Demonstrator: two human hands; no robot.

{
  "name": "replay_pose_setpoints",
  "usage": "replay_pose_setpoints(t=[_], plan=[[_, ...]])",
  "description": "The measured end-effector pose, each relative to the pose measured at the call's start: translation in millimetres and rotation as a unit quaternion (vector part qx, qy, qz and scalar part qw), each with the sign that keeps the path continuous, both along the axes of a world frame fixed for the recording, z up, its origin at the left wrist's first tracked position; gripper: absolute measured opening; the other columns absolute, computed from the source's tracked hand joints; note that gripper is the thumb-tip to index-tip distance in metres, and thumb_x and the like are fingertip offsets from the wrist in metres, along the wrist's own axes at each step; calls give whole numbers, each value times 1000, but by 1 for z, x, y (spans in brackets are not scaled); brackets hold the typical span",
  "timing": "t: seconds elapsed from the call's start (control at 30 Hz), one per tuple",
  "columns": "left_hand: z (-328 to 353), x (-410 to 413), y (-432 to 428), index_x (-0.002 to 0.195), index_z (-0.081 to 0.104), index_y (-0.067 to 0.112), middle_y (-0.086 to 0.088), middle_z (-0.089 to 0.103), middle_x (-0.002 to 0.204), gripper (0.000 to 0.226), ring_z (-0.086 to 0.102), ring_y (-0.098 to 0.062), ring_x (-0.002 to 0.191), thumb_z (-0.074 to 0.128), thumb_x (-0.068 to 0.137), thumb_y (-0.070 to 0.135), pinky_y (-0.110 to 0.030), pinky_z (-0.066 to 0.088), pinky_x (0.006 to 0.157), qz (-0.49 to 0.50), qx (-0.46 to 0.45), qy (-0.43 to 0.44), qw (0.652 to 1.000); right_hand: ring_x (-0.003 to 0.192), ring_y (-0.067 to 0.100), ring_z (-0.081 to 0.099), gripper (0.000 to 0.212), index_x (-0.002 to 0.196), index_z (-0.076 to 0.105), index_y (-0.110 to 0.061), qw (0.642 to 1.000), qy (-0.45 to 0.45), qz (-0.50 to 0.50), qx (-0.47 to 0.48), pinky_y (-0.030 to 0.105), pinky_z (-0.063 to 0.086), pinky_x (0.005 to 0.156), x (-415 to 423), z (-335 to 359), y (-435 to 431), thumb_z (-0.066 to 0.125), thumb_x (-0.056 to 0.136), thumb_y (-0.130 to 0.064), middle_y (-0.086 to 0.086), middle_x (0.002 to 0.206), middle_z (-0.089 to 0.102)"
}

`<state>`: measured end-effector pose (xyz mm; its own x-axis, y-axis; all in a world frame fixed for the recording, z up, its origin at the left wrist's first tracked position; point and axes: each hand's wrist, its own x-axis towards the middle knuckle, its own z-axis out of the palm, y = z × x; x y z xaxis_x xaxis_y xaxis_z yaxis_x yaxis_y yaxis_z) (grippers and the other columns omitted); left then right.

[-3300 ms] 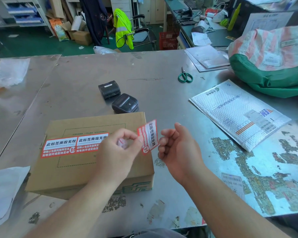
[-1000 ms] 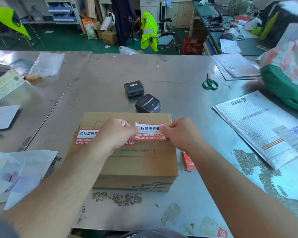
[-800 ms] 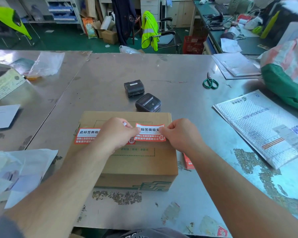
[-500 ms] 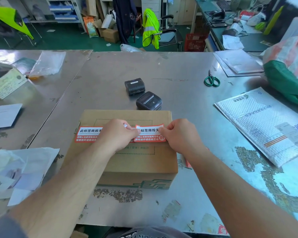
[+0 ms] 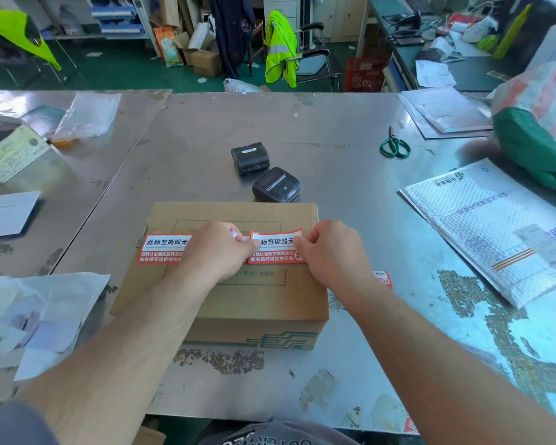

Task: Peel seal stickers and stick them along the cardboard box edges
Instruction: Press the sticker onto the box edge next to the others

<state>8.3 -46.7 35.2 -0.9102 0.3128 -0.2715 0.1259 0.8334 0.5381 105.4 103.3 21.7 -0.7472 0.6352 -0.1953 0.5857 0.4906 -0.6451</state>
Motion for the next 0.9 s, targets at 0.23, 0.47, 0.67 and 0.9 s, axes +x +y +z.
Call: replay_pose_setpoints(t=[0.23, 0.47, 0.67, 0.9], plan=[[-4, -1, 2, 75, 59, 22, 5, 59, 70, 30, 52, -15, 59, 68, 84, 49, -28, 31, 52, -9, -20, 16, 1000, 61, 11, 55, 30, 80, 64, -12, 1000, 1, 5, 17, 24, 35, 47, 2, -2, -2, 60, 95, -38, 1, 74, 64], [-3, 1, 4, 79, 61, 21, 4, 57, 66, 30, 50, -15, 55, 67, 84, 50, -27, 29, 49, -16, -47, 35, 998, 61, 13, 54, 28, 83, 63, -12, 999, -7, 15, 44, 23, 31, 46, 4, -1, -4, 57, 96, -36, 0, 74, 62], [-8, 4, 0, 80, 58, 20, 3, 61, 76, 35, 56, -14, 64, 73, 79, 52, -29, 31, 50, 8, -24, 84, 996, 69, 21, 60, 29, 86, 62, -15, 996, -9, 8, 86, 29, 43, 56, 6, -5, -9, 58, 95, -42, 1, 79, 66], [-11, 7, -2, 86, 58, 21, 3, 60, 79, 34, 55, -16, 64, 72, 80, 51, -28, 30, 50, 2, -17, 100, 995, 80, 24, 59, 39, 98, 48, -18, 998, 5, -24, 51, 35, 46, 67, 11, -5, -4, 67, 87, -51, -5, 80, 56]])
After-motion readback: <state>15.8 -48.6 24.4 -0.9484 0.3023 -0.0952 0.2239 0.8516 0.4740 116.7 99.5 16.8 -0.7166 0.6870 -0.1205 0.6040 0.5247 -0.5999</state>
